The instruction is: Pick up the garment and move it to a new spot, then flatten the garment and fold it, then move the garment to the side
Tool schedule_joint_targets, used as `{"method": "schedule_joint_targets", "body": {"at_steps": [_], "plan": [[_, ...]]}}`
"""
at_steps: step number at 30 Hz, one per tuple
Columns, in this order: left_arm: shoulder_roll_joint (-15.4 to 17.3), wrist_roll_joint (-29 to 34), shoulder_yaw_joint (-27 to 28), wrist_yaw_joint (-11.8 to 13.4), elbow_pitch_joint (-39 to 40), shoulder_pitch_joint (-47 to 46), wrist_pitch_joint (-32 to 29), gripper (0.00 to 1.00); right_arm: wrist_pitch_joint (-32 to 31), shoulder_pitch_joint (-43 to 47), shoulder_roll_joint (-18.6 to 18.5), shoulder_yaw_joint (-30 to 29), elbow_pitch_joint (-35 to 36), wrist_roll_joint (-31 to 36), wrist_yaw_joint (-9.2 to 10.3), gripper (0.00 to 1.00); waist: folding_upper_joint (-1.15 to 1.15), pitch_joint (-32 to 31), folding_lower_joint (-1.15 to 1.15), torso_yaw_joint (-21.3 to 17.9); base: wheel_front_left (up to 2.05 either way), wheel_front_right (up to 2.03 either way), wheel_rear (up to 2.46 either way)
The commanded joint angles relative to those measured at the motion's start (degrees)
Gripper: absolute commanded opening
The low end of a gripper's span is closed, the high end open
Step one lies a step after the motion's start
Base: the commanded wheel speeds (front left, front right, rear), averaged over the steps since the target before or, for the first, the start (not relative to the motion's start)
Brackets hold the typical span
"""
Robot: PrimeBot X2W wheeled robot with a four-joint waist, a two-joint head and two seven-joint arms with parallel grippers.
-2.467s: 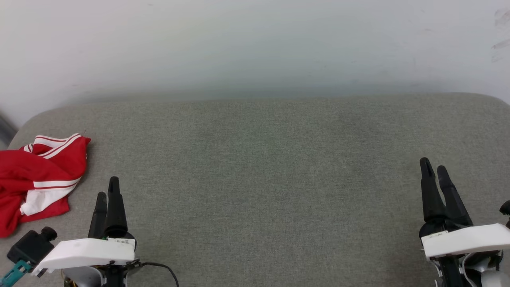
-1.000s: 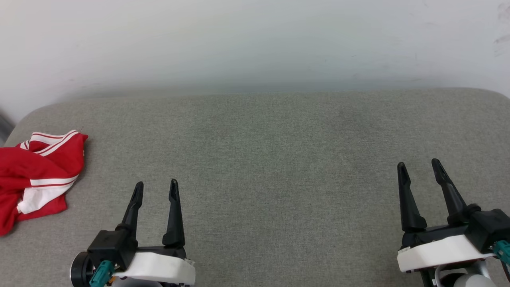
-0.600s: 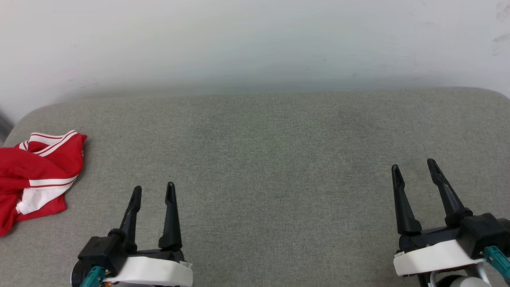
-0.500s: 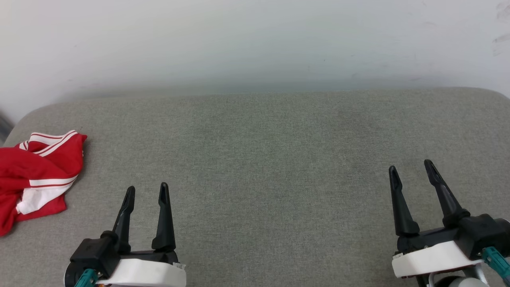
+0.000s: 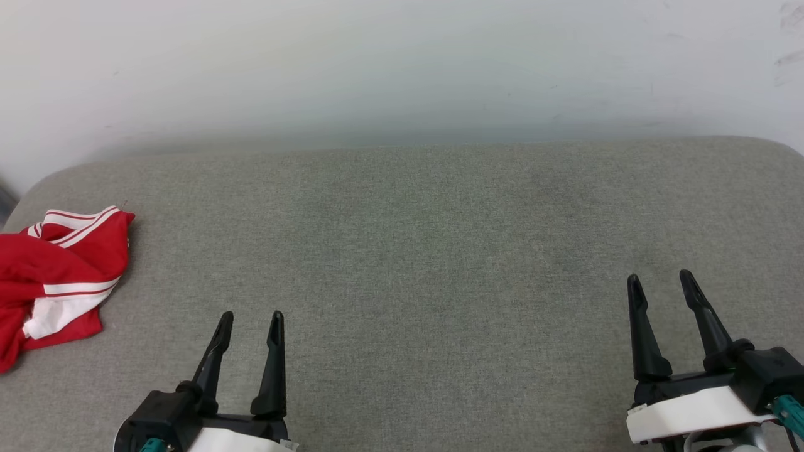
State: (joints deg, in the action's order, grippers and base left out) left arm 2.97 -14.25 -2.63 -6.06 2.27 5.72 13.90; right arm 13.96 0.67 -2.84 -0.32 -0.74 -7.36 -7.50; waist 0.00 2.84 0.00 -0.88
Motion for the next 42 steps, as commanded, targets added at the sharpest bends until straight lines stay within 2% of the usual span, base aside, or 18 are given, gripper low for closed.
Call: {"method": "schedule_joint_targets", "body": {"at_steps": [1,12,18,28,32,42], "plan": [[-0.1,0.9,-0.1,-0.3,0.2,0.5,0.5,1.00,0.5,0.4,-0.1,-0.1,-0.3,1.5,0.02,1.00,0.00,0.0,0.00,0.0,0.00,0.00,0.00],[-0.1,3.9,-1.2,-1.0,-0.2,0.7,1.3,1.00,1.3,0.5,-0.1,-0.4,-1.6,2.8,0.02,1.00,0.00,0.3,0.00,0.1,0.00,0.00,0.00],[-0.1,3.7,-0.6,-1.1,-0.5,-0.1,1.3,1.00,1.3,0.5,-0.1,0.1,-1.5,1.7,0.02,1.00,0.00,0.8,0.00,1.9,0.00,0.00,0.00],[-0.1,4.3,0.8,-0.7,-0.8,0.3,1.3,1.00,1.3,0.7,-0.1,2.1,-1.5,1.0,0.02,1.00,0.00,0.8,0.00,9.6,0.00,0.00,0.00],[-0.1,4.0,1.4,-0.4,-0.8,1.0,1.3,1.00,1.3,1.4,0.0,4.6,-1.8,-1.4,0.02,1.00,0.00,-0.2,0.00,13.4,0.00,0.00,0.00],[-0.1,5.3,2.0,-0.4,-0.4,2.5,1.3,1.00,1.3,2.2,0.0,8.4,-1.9,-2.5,0.02,1.00,0.00,-2.0,0.00,20.9,0.00,0.00,0.00]]}}
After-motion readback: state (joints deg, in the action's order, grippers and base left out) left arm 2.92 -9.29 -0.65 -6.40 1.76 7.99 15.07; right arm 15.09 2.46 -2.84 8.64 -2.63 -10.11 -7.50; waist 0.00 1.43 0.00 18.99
